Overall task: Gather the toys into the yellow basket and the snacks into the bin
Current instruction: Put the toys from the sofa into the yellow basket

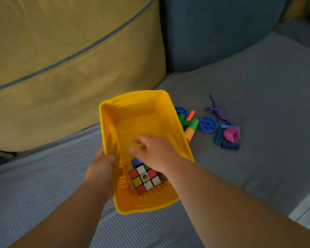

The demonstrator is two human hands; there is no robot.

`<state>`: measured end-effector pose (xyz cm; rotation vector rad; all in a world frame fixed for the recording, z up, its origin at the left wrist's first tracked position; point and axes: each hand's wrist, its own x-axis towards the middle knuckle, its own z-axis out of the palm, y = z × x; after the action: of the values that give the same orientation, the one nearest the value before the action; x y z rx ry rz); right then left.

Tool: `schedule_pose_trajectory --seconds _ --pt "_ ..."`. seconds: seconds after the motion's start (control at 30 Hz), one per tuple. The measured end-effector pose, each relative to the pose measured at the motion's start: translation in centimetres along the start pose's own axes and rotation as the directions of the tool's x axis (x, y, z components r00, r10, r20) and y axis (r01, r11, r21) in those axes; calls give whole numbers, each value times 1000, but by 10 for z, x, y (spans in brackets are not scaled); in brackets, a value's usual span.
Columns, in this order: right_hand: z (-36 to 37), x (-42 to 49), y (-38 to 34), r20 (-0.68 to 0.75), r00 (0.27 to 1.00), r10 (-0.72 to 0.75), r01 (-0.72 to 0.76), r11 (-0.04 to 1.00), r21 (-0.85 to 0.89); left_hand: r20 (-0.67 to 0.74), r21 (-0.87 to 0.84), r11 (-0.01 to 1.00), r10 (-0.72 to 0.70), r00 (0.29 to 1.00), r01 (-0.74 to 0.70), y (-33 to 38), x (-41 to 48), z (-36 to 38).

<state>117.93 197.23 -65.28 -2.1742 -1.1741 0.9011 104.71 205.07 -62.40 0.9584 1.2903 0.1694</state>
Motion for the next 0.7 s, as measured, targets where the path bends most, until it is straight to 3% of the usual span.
schedule_pose_trajectory --seconds 0.03,0.1,0.17,0.2,0.3,0.37,0.5,0.7 --pt "-10 2 -1 -173 984 -50 53 999 11 -15 -1 1000 -1 1000 1 2 1 -1" --pt "-31 13 9 -513 855 -80 101 995 14 -34 11 1000 18 999 -17 5 2 -1" --pt "-52 27 32 -661 749 38 -6 999 50 -67 17 999 35 997 -34 7 1 2" --pt "-59 34 50 -654 743 145 -116 989 87 -83 31 999 36 996 -34 8 1 4" --pt "-65 40 96 -457 735 501 -484 860 163 -124 2 999 34 992 -34 12 -1 14" --pt "-66 39 112 -310 700 644 -595 765 246 -131 13 1000 25 991 -23 13 3 19" --pt "-61 42 122 -122 670 733 -651 658 378 -96 -8 1000 18 995 -19 15 9 31" --pt "-54 47 133 -131 689 712 -624 676 392 -68 -21 999 24 997 -25 10 17 34"
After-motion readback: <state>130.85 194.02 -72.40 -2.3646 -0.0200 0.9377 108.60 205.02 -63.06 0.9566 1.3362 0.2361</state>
